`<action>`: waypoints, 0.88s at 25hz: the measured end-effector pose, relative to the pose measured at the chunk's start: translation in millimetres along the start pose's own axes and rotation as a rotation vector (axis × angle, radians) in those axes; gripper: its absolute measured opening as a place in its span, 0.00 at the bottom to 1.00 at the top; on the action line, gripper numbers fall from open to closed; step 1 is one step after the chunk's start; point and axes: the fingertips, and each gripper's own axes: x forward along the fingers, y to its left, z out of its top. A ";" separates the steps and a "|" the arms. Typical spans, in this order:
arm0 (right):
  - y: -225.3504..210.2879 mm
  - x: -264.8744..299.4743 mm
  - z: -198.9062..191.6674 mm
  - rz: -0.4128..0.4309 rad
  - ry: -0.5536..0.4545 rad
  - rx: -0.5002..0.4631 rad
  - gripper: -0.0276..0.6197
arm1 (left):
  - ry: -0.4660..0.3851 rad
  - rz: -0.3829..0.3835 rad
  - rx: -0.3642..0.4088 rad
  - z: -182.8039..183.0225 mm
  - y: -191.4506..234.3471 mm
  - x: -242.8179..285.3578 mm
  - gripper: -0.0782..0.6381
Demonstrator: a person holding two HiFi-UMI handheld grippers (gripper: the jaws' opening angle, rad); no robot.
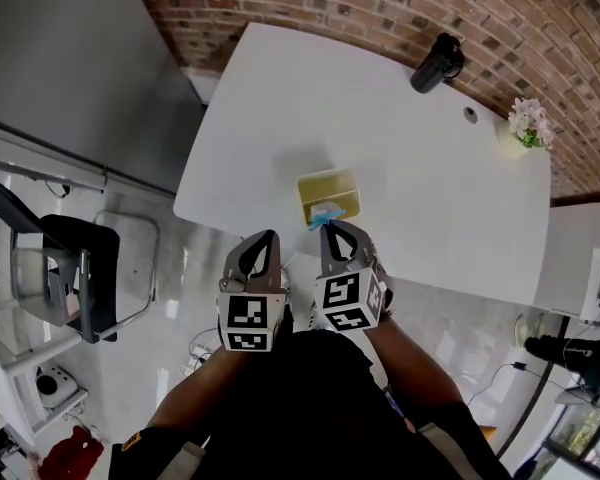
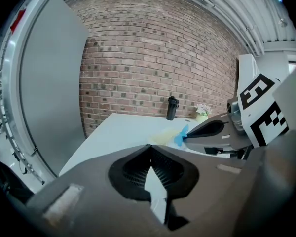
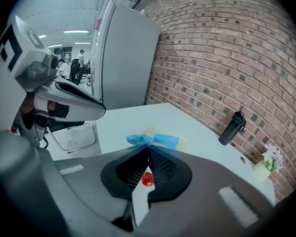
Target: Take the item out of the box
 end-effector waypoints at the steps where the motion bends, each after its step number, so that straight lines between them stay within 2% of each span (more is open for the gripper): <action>1: -0.4 -4.7 2.3 0.000 -0.010 0.004 0.05 | -0.004 -0.001 0.001 0.9 -2.9 -1.7 0.12; 12: -4.8 -71.2 21.0 -0.019 -0.139 0.041 0.05 | -0.045 0.010 0.017 3.1 -39.4 -34.7 0.12; 22: -2.0 -132.9 -11.3 -0.002 -0.183 0.060 0.05 | -0.065 0.031 0.006 -12.9 -93.2 -73.7 0.12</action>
